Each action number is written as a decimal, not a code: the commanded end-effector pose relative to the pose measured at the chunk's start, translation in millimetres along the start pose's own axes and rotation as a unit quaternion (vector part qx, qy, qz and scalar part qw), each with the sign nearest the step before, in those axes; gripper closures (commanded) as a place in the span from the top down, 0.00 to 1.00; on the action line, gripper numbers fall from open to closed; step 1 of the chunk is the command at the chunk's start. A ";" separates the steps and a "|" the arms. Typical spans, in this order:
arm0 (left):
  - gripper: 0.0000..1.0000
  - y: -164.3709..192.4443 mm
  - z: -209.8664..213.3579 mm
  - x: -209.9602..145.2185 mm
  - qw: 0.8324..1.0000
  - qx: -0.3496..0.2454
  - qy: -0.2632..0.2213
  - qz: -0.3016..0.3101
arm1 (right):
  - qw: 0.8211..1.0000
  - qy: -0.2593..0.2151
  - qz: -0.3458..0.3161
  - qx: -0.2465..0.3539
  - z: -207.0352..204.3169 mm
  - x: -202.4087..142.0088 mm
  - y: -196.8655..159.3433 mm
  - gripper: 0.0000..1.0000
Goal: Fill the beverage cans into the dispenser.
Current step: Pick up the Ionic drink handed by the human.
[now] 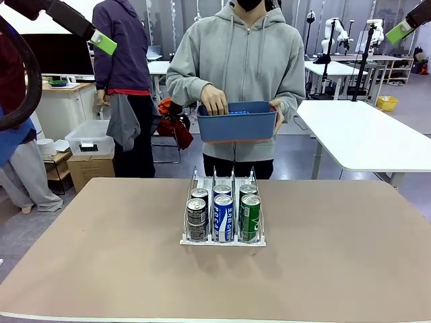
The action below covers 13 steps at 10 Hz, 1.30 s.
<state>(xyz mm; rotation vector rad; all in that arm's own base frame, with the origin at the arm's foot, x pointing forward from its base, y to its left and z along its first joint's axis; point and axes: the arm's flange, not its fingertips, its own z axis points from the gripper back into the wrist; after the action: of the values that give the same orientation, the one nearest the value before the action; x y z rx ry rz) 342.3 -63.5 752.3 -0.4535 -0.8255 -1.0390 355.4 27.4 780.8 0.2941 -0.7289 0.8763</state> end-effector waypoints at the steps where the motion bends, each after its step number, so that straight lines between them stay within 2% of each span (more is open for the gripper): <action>1: 1.00 -0.3 -0.1 0.2 1.000 -0.003 -0.002 -0.001 | 1.000 0.000 0.000 0.001 0.1 -1.2 1.3 1.00; 13: 1.00 -0.3 -0.1 0.2 1.000 -0.003 -0.002 -0.001 | 1.000 0.000 0.000 0.001 0.1 -1.2 1.3 1.00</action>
<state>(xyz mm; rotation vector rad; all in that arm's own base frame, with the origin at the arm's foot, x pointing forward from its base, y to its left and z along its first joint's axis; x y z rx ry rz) 342.3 -63.5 752.3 -0.4535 -0.8255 -1.0390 355.4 27.4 780.8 0.2941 -0.7289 0.8763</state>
